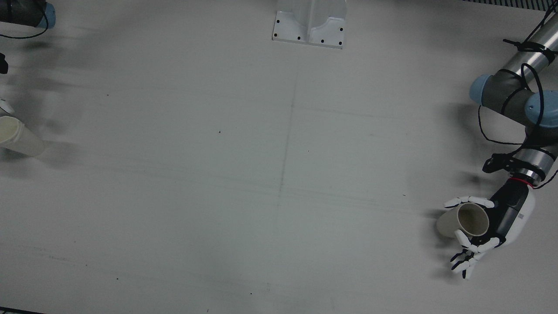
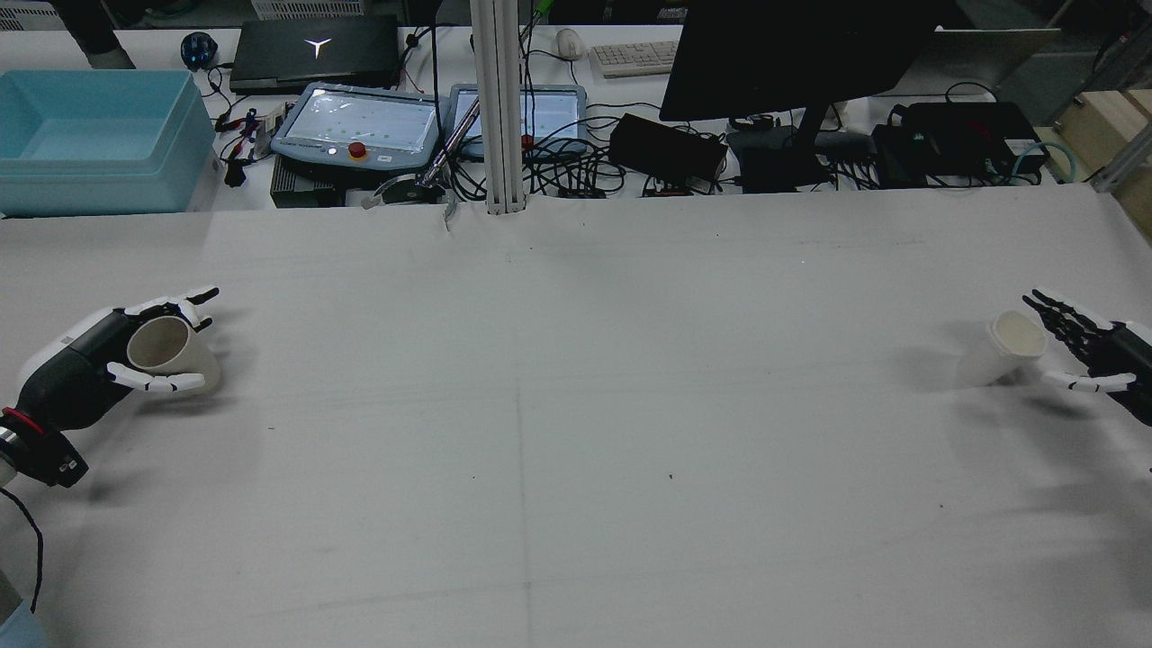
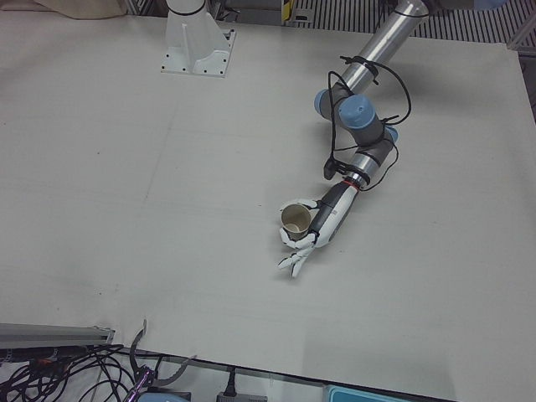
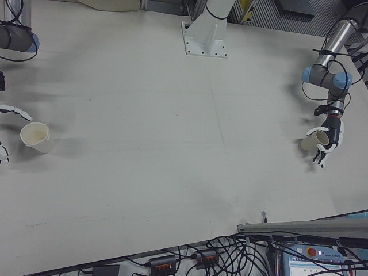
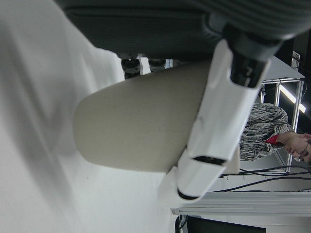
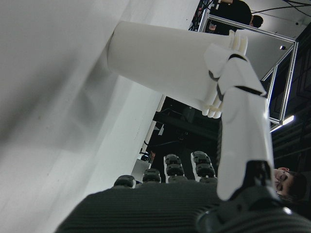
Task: Pour water
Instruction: 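Reach the right hand to the other white paper cup and close around it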
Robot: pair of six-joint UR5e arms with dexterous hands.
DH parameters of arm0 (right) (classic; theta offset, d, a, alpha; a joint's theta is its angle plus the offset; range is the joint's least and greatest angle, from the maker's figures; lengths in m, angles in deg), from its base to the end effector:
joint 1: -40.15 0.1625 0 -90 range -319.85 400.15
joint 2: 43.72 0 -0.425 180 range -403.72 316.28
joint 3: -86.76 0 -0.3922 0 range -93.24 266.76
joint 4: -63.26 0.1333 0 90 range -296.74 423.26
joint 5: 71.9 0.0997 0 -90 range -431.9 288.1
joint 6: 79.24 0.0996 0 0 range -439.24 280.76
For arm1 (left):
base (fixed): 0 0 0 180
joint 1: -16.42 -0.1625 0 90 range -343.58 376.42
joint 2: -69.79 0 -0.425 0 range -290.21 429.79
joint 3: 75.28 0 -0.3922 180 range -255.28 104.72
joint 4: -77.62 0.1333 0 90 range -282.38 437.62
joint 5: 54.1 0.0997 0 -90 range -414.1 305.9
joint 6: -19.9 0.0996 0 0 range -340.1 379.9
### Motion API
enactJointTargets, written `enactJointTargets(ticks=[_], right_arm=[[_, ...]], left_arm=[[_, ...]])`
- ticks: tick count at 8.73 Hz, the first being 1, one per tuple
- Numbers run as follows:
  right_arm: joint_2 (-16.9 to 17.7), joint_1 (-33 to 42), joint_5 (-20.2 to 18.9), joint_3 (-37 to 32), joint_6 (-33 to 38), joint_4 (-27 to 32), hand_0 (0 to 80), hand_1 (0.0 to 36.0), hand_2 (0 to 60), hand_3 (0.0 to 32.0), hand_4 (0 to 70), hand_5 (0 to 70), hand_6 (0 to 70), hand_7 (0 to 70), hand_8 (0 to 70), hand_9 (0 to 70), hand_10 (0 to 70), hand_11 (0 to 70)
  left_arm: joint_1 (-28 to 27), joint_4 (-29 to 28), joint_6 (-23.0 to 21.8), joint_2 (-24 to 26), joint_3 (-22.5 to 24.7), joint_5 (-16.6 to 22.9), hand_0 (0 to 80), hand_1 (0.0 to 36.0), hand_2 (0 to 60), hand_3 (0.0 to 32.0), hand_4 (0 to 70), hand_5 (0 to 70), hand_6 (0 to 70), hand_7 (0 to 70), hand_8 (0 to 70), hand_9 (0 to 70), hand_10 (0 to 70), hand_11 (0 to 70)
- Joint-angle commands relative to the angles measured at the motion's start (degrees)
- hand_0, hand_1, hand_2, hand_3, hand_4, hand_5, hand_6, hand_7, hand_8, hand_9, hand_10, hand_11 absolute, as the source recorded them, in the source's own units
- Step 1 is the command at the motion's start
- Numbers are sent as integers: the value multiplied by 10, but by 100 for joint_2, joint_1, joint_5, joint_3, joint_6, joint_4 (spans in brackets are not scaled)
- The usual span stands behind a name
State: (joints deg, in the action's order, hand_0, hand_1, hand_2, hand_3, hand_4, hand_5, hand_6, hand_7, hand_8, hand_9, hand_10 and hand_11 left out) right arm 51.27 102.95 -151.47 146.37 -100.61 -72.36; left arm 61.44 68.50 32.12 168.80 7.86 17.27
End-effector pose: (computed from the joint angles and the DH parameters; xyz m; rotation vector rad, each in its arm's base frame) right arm -0.0460 -0.4206 0.8961 0.0571 -2.1190 1.7246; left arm 0.2865 -0.5203 0.6469 -0.3279 2.1388 -1.7130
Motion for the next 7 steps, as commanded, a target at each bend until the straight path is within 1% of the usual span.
enactJointTargets(ticks=[1,2,3,4,5,7], right_arm=[[-16,-66,2,7,-34,-9,620,334,232,66,0,97,87,85,23,26,0,0],[-60,-84,2,7,-86,-18,628,344,252,78,0,99,89,95,26,31,0,0],[-112,-110,11,15,-139,-27,634,354,280,84,0,102,97,114,29,37,0,0],[-183,-154,11,15,-139,-131,641,358,294,84,0,104,109,137,34,47,0,0],[-253,-207,11,15,-139,-184,643,360,305,88,0,105,119,157,33,47,0,0],[-367,-312,46,33,-157,-281,653,360,300,88,0,104,110,148,31,45,0,0]], left_arm=[[-2,-11,0,-5,-17,0,800,360,600,0,502,700,139,120,41,19,73,149],[7,-20,0,-5,-17,0,800,360,600,0,498,700,140,122,42,21,75,152],[7,-20,0,-5,-17,0,800,360,600,0,498,700,140,122,41,21,75,152],[7,-28,0,-14,-17,0,800,360,600,0,494,700,140,120,41,21,75,152],[7,-37,-9,-32,-17,-9,800,360,600,0,487,700,139,120,41,21,74,151],[15,-81,-27,-76,-17,-9,800,360,600,0,477,700,138,119,41,20,75,152]])
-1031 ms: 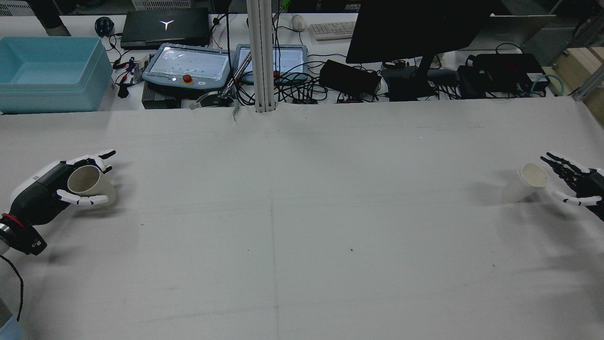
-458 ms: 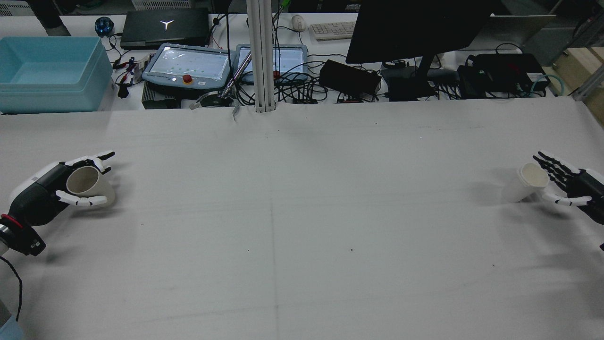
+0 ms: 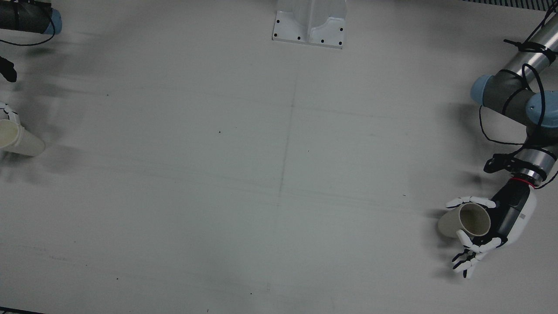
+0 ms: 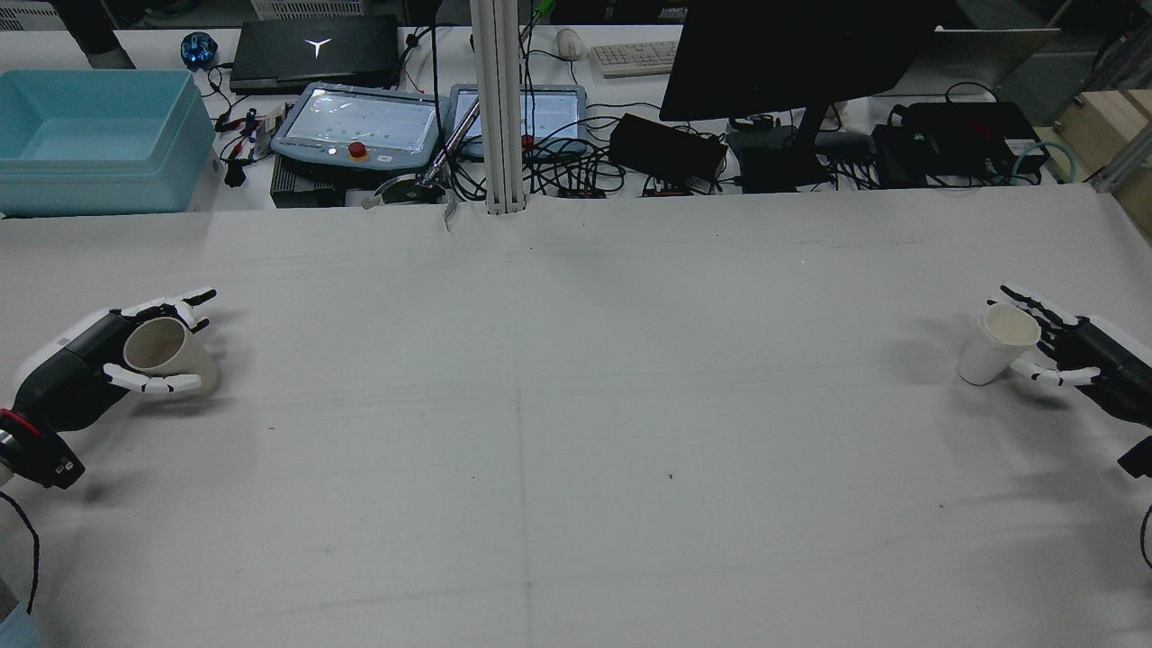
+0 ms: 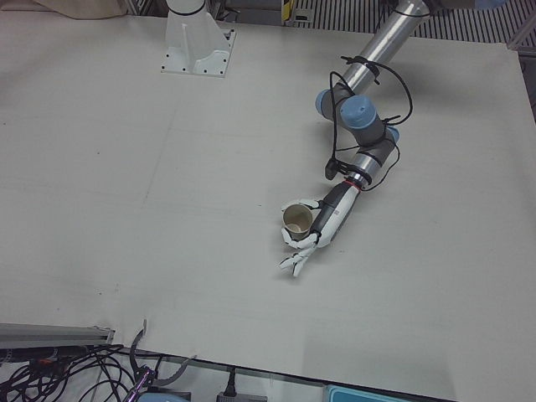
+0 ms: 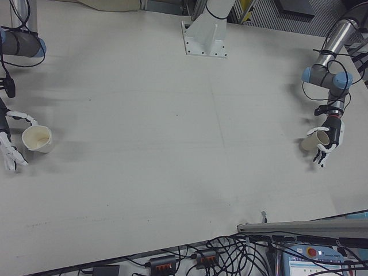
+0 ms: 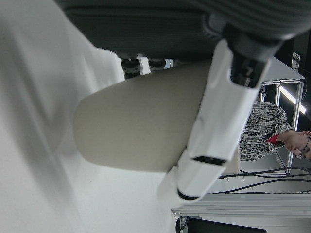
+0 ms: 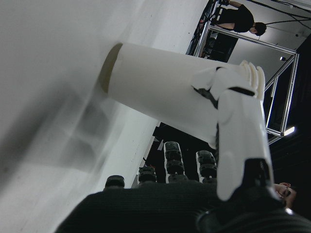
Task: Pour water
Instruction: 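Reach the right hand to the other white paper cup and close around it, then lift the cup with the right hand and raise it high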
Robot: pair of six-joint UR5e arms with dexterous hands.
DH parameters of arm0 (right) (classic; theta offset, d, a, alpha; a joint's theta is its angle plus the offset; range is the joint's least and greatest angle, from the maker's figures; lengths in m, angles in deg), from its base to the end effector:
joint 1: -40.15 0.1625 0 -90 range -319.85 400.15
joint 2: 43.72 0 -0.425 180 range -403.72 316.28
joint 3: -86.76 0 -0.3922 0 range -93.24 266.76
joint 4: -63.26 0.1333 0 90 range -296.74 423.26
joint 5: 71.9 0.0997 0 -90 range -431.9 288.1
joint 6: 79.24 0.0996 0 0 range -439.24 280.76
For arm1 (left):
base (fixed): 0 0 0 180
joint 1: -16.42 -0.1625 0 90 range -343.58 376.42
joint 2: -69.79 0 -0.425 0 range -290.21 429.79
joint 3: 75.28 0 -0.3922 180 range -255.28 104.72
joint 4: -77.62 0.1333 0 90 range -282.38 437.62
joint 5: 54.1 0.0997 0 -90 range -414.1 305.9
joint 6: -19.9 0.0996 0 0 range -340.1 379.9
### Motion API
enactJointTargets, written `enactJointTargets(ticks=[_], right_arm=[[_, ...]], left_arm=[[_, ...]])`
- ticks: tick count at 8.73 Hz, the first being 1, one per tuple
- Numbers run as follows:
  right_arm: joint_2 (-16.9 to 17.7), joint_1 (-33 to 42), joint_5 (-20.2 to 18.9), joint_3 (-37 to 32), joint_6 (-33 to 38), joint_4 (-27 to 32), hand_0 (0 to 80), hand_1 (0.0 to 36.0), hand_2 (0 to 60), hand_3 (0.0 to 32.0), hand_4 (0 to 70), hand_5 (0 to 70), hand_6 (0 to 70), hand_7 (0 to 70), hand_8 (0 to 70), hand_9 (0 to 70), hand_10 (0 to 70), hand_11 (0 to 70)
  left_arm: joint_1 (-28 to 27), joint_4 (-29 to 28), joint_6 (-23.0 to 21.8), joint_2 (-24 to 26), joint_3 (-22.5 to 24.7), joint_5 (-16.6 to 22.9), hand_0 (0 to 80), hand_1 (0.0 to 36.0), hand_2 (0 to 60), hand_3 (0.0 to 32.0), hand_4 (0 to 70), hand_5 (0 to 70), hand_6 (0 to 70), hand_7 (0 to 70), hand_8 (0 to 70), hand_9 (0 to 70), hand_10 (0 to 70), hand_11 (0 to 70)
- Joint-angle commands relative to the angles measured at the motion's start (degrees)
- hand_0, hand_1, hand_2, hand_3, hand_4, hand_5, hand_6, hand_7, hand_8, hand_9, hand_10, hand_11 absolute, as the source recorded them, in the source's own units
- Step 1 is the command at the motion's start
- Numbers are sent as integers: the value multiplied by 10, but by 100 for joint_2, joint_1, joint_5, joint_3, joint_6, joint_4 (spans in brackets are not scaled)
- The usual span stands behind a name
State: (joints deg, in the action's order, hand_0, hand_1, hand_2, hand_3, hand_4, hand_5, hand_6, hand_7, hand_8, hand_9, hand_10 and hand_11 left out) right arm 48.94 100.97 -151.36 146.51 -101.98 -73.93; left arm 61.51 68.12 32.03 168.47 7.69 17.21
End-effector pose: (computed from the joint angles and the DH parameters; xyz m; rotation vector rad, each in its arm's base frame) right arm -0.0740 -0.4433 0.8815 0.0448 -2.1171 1.6808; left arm 0.2840 -0.5189 0.6509 -0.3266 2.1380 -1.7167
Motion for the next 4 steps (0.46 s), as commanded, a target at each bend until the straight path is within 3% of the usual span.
enactJointTargets(ticks=[1,4], right_arm=[[-135,-175,132,53,-11,-133,670,360,305,86,0,106,119,166,32,48,0,0],[-117,-193,133,45,-11,-133,668,360,292,84,0,104,108,144,26,39,0,0]], left_arm=[[0,-34,-96,-51,-17,-90,800,360,600,0,469,700,137,117,40,19,75,152],[-8,-34,-115,-78,0,-135,800,360,600,0,458,700,137,115,41,18,74,151]])
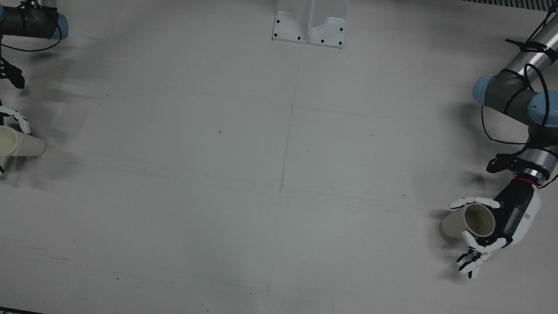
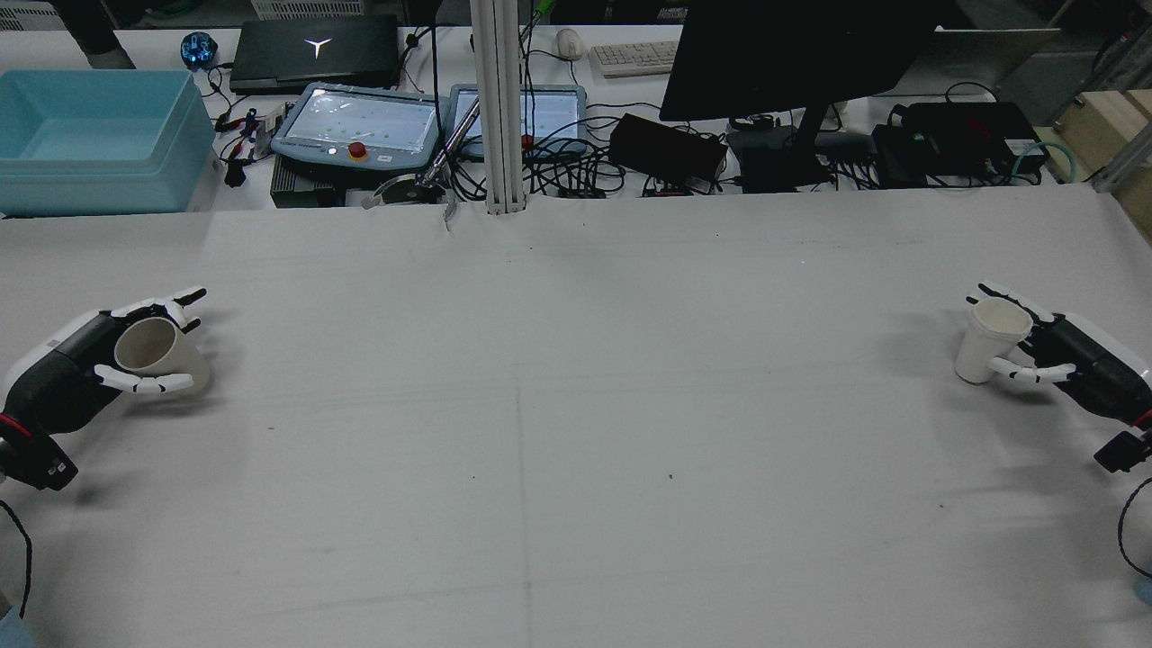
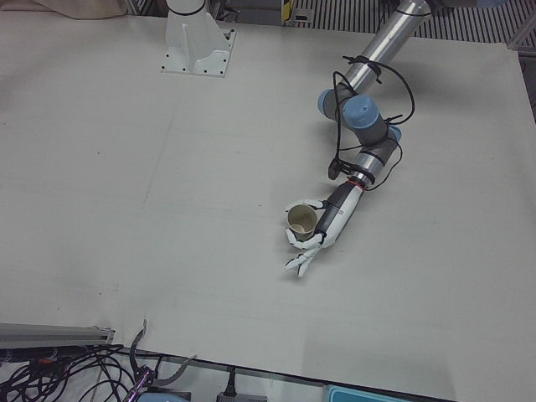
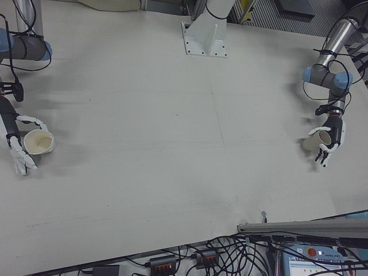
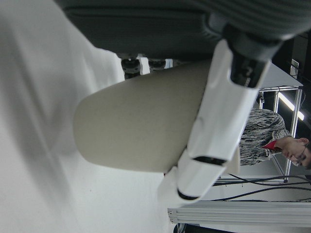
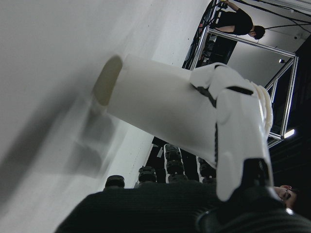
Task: Pour water
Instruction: 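Lift the cup with the right hand and raise it high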
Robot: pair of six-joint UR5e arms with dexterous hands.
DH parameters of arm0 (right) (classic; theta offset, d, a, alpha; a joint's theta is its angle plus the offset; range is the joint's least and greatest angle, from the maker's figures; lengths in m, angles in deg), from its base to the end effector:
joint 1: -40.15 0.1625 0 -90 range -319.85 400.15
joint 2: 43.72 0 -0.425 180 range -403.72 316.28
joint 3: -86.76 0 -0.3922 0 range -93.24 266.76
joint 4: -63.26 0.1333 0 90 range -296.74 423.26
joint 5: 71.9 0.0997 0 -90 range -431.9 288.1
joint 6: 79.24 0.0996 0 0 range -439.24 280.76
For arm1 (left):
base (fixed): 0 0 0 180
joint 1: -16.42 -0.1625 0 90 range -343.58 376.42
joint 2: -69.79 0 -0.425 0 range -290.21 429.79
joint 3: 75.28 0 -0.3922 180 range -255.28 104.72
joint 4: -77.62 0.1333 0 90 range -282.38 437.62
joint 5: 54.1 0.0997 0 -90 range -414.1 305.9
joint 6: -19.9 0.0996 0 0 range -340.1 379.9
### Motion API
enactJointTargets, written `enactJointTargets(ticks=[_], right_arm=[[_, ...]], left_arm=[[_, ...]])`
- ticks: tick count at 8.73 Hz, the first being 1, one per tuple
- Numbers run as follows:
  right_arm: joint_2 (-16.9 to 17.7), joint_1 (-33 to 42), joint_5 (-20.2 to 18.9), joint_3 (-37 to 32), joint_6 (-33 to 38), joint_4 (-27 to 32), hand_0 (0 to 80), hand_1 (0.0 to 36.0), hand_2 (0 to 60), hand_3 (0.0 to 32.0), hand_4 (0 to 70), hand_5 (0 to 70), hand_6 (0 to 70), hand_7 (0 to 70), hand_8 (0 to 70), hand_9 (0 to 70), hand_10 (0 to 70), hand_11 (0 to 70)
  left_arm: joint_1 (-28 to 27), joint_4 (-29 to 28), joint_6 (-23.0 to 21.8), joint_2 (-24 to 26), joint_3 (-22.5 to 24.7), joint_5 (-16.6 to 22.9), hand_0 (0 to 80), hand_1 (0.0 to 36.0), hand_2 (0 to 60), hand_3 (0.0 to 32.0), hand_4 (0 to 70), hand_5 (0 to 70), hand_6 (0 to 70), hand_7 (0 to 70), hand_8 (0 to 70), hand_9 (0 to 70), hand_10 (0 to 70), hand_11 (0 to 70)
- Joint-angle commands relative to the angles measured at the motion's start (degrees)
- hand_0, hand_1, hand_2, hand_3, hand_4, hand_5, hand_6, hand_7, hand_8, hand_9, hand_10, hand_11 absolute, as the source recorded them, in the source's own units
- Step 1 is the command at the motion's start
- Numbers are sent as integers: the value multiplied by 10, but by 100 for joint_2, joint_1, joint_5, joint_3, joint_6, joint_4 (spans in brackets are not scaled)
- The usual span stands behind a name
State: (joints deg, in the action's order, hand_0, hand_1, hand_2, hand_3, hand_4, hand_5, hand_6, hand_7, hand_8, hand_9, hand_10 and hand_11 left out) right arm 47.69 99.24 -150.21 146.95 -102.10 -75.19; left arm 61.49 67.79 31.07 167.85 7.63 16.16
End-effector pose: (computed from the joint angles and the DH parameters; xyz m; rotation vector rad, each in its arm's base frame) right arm -0.0937 -0.4553 0.8713 0.0317 -2.1220 1.6712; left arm 0.2791 -0.5161 0.6570 -0.3276 2.1438 -1.7428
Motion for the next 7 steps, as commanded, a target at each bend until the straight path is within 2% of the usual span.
enactJointTargets(ticks=[1,2,3,4,5,6,7], right_arm=[[17,-21,26,2,18,-7,659,360,287,86,0,101,98,128,22,32,0,0],[17,-21,61,10,27,-7,657,360,284,76,0,101,95,120,21,30,0,0],[17,-21,61,2,27,-7,700,360,299,32,0,106,114,164,32,50,0,0],[17,-21,61,10,27,-85,800,360,356,0,113,143,235,394,145,223,0,0],[17,-21,61,10,45,-164,800,360,428,0,232,177,374,623,301,443,0,0],[17,-12,61,10,45,-165,800,360,492,0,276,199,452,700,409,575,0,0],[17,-21,61,10,45,-165,800,360,590,0,276,223,510,700,502,700,0,0]], left_arm=[[-7,-1,-19,-15,6,-31,800,360,600,0,462,700,137,116,40,18,74,151],[-7,-1,-19,-15,6,-31,800,360,600,0,460,700,137,115,41,18,74,151],[-7,-1,-28,-24,6,-31,800,360,600,0,462,700,137,115,41,19,73,150],[-7,-1,-28,-24,6,-31,800,360,600,0,457,700,136,115,40,18,73,150],[-7,-1,-28,-24,6,-31,800,360,600,0,454,700,136,114,40,18,73,150],[-7,-1,-19,-24,6,-31,800,360,600,0,456,700,135,115,41,18,73,150],[-7,8,-19,-24,6,-31,800,360,600,0,455,700,136,115,40,18,74,151]])
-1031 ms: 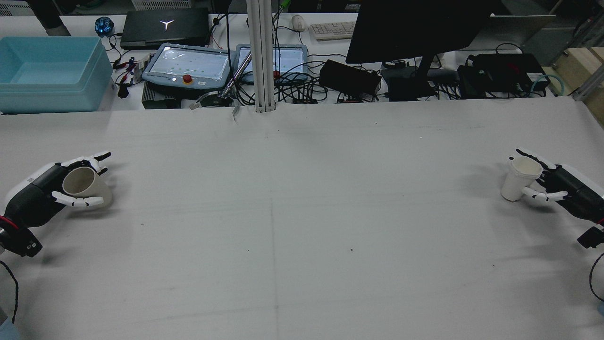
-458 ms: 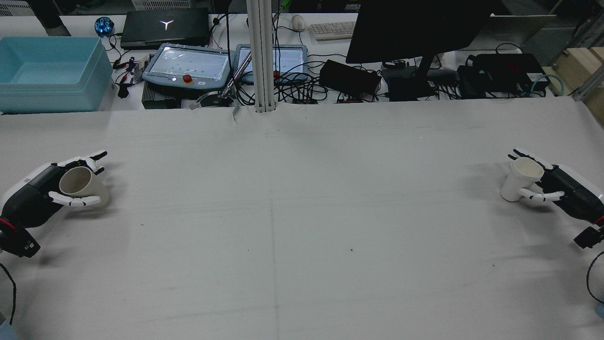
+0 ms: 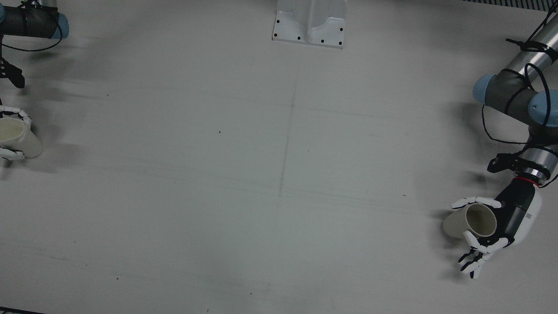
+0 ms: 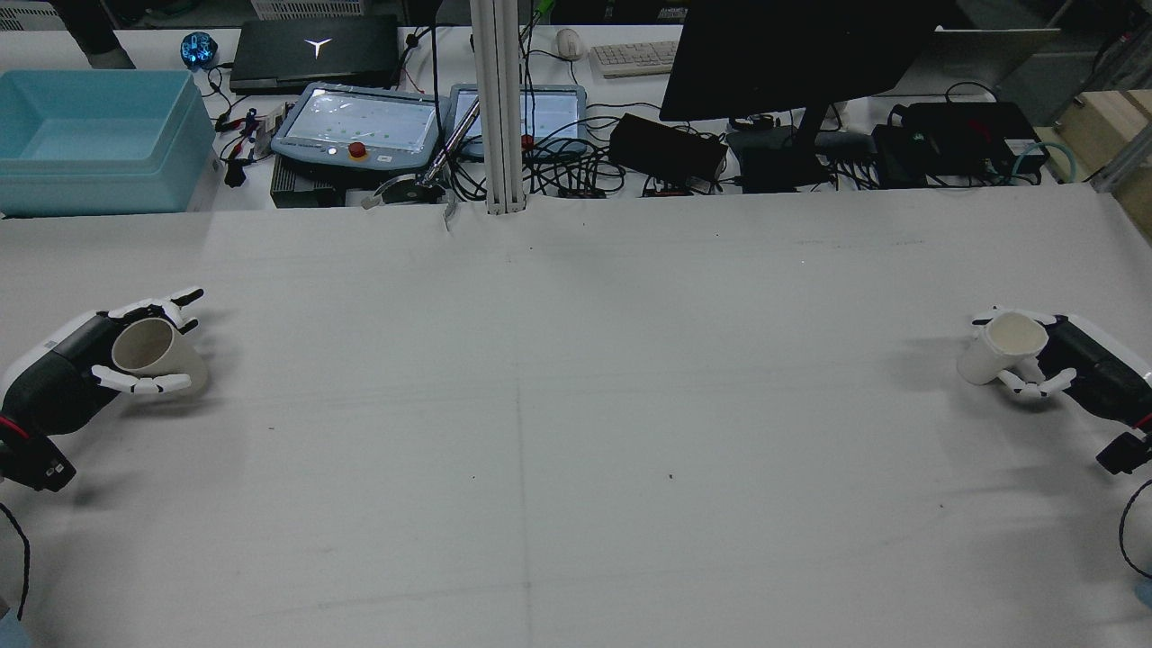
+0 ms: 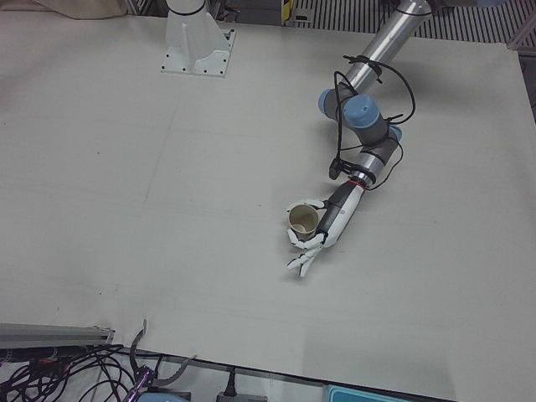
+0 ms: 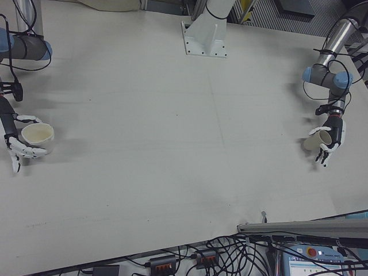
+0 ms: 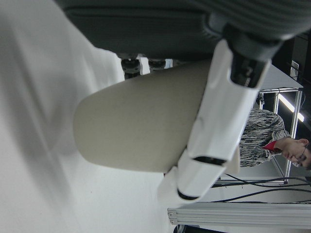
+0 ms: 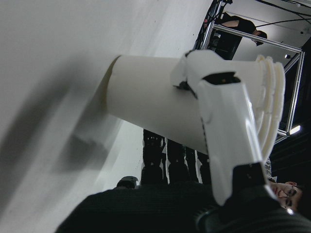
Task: Pour water
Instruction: 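Lift the cup with the right hand and raise it high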
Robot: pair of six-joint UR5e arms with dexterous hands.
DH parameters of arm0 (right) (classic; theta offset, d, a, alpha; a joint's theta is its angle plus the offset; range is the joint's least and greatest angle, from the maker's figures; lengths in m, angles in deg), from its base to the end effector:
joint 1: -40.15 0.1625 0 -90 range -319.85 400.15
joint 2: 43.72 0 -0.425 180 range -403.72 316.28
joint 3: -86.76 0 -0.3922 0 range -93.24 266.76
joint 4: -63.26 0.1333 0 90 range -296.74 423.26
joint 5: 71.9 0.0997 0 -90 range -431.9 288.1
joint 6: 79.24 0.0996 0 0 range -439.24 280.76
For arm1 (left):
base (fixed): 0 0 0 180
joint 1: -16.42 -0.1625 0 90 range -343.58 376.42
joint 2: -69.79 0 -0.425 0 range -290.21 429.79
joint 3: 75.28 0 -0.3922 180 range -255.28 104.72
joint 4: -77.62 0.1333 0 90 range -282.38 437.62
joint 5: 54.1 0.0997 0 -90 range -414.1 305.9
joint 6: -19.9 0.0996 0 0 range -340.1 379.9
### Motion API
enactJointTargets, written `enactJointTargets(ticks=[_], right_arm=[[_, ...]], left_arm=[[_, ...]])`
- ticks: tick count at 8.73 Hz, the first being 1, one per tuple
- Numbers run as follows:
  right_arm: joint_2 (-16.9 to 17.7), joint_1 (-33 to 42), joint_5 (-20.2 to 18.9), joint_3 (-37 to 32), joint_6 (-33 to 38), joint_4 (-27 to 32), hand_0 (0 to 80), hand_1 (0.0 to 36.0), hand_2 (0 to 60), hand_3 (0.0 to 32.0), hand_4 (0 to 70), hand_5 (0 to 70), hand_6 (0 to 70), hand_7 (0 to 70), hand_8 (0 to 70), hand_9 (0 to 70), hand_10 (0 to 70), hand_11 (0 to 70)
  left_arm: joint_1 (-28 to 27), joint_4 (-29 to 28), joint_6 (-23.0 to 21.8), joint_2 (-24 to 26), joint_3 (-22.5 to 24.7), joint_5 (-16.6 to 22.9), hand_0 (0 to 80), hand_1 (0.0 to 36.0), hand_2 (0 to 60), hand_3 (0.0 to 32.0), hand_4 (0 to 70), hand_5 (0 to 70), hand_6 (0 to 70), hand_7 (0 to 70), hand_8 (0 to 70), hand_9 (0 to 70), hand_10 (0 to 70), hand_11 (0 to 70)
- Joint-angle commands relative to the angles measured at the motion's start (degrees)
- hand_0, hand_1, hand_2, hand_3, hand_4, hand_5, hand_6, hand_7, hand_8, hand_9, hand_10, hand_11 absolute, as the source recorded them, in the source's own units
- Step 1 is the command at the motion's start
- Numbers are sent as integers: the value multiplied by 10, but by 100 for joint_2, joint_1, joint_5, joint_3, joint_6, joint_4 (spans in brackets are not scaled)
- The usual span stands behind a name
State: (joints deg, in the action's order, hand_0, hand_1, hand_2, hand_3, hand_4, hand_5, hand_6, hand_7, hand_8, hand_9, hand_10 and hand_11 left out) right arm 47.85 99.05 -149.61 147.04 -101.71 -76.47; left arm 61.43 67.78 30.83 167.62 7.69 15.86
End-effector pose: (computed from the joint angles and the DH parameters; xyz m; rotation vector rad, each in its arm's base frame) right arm -0.0925 -0.4524 0.8743 0.0345 -2.1010 1.6975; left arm 0.2778 -0.5147 0.6588 -0.3277 2.1437 -1.7501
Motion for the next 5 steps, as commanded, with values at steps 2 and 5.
enactJointTargets(ticks=[2,5], right_arm=[[18,16,10,80,15,-46,800,360,600,0,217,235,491,700,490,680,0,0],[262,42,203,639,59,-194,800,360,600,0,197,233,464,700,441,605,0,0]], left_arm=[[0,35,-3,-1,9,0,800,360,600,0,455,700,137,115,41,19,73,151],[0,62,-3,-1,61,9,800,360,600,0,456,700,137,116,39,17,72,149]])
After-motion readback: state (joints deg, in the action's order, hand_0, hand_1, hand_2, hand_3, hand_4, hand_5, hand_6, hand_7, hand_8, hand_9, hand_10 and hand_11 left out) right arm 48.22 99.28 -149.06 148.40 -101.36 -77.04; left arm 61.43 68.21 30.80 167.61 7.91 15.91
